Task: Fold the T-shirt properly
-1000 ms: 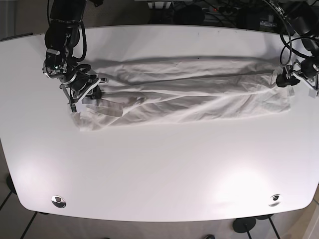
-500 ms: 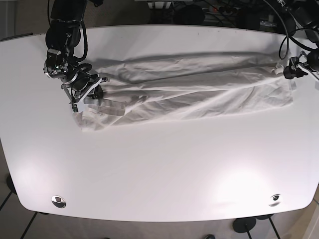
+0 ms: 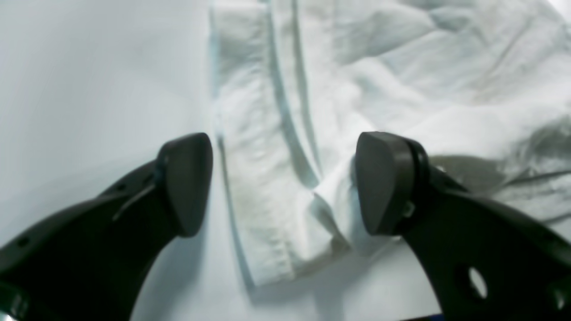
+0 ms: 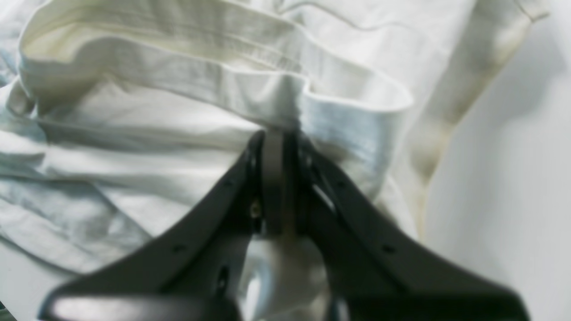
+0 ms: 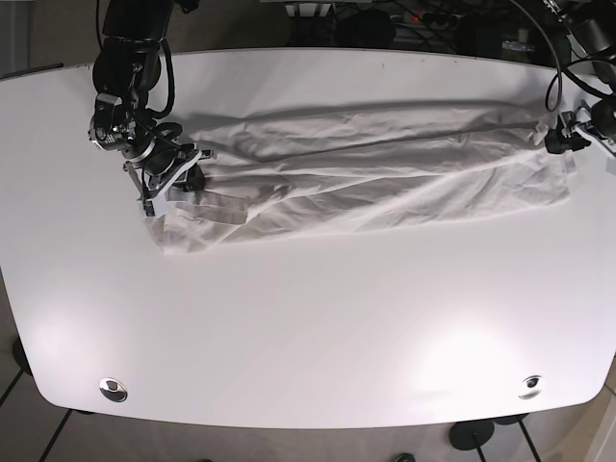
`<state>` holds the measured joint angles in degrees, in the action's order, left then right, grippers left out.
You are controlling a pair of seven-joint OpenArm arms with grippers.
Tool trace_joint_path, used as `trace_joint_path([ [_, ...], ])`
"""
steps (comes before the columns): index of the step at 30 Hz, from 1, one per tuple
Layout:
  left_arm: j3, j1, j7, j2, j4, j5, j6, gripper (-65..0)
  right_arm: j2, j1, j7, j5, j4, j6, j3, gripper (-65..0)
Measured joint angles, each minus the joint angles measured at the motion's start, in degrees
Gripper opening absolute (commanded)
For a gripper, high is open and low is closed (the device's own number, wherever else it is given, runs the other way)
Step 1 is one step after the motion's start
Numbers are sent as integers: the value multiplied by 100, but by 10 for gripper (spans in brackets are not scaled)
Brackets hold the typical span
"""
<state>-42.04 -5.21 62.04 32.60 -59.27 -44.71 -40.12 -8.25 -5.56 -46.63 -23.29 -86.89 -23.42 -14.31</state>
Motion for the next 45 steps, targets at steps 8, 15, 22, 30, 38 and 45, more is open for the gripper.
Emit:
trace_joint_path([
  [8,772,487,76,-179,-7,-63,0,-590,151,0,22,9,-2,4,-48,-612],
  [15,415,323,444,-369,-1228,153,31,-601,223,0,28,0,0,2,-26,-612],
  [22,348,-92,1329,-1526,-4809,92,20,-601,236,0,20,-7,0,-2,-26,-612],
  [30,2055,48,1655,-3032,-4911,142,20,-597,238,-2,13,-24,0,-13,-24,-612],
  [38,2474,706,1635,-3449,-3574,179,544,-518,238,0,11,-26,0,-15,-22,-612],
  [45,3206,907,1600,-3414,-3460,168,1631,-281,238,0,7,-26,0,-15,-9,-612],
])
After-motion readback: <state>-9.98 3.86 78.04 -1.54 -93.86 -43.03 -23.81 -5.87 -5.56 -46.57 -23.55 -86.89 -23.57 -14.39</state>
